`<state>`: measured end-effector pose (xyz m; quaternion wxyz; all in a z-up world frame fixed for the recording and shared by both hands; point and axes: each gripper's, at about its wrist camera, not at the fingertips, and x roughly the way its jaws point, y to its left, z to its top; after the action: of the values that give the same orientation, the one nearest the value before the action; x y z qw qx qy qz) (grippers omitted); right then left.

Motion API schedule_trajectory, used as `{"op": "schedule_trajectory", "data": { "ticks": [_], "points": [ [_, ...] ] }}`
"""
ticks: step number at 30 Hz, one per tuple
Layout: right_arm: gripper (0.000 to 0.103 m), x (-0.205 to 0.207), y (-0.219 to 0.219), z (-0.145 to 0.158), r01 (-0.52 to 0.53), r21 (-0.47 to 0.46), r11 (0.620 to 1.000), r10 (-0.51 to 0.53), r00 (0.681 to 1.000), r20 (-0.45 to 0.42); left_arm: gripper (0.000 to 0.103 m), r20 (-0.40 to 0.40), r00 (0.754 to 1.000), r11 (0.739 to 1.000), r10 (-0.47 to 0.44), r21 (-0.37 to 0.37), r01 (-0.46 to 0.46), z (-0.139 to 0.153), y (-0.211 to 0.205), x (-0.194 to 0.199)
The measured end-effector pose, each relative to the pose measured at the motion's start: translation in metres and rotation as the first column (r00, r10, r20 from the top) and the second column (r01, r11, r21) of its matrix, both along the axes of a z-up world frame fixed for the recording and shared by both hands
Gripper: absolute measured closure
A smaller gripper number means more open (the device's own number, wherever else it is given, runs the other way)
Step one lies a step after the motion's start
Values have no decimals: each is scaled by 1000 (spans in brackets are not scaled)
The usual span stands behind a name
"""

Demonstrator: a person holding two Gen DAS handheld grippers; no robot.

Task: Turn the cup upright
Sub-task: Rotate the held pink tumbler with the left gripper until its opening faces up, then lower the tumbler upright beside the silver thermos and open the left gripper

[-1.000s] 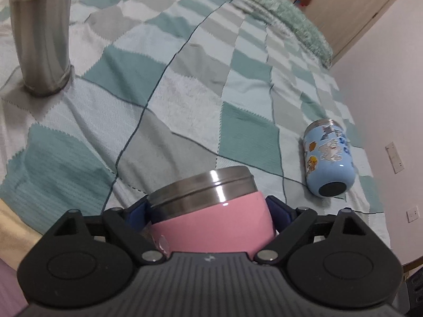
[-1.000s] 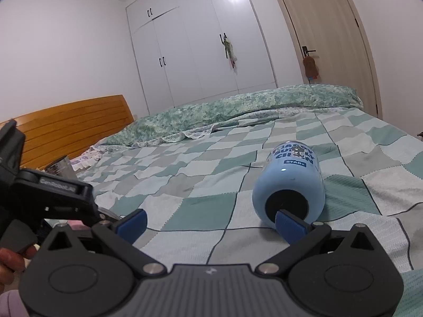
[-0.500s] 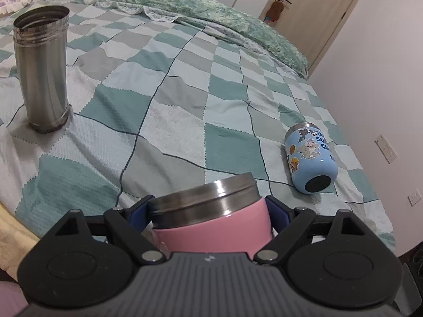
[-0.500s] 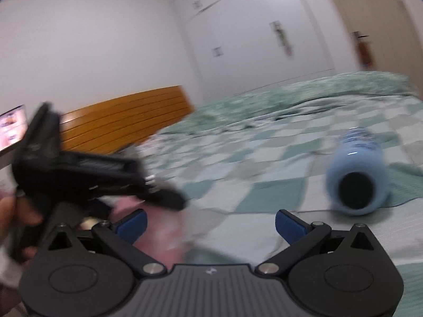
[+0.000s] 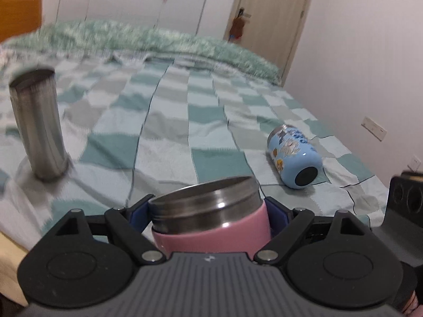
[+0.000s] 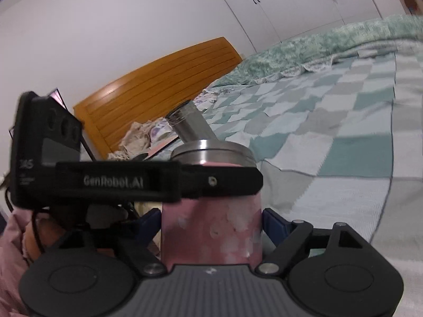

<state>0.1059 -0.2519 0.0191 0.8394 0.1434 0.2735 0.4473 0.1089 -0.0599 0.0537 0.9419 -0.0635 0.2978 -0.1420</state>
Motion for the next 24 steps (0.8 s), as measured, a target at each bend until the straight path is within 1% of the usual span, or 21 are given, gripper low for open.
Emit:
{"op": "schedule_trajectory", "data": {
  "ticks": [3,5,7,9,11,14,15,18,23,24],
  "points": [
    [21,-10,17,13,6,-66,998,-1,996,90,17,88,996,999,-31,40,28,11,5,-12],
    [21,-18,30,24,28,-126,992,-4,983,185,18,159,986,997,-42,71,31,19,10,-17],
    [21,-22,43,33,55,-173,983,-8,965,263,19,226,973,994,-49,104,26,25,13,-20],
    [21,-22,59,42,90,-209,974,-13,938,345,19,299,951,986,-74,163,25,30,16,-17],
    [21,-17,76,48,130,-234,963,-22,910,415,21,350,932,976,-91,219,13,31,18,-10],
    [21,1,100,51,165,-270,949,-17,879,476,21,343,936,974,-80,228,0,31,30,13],
    [21,8,107,50,168,-281,945,-11,875,485,21,340,937,974,-79,228,0,29,34,21],
    [21,31,123,45,165,-302,939,6,870,494,21,333,940,974,-76,225,0,21,47,43],
    [21,64,138,35,143,-319,937,31,874,484,21,310,949,978,-53,208,-13,5,60,74],
    [21,69,139,31,137,-324,936,37,877,479,21,308,950,979,-52,206,-13,1,64,74]
  ]
}}
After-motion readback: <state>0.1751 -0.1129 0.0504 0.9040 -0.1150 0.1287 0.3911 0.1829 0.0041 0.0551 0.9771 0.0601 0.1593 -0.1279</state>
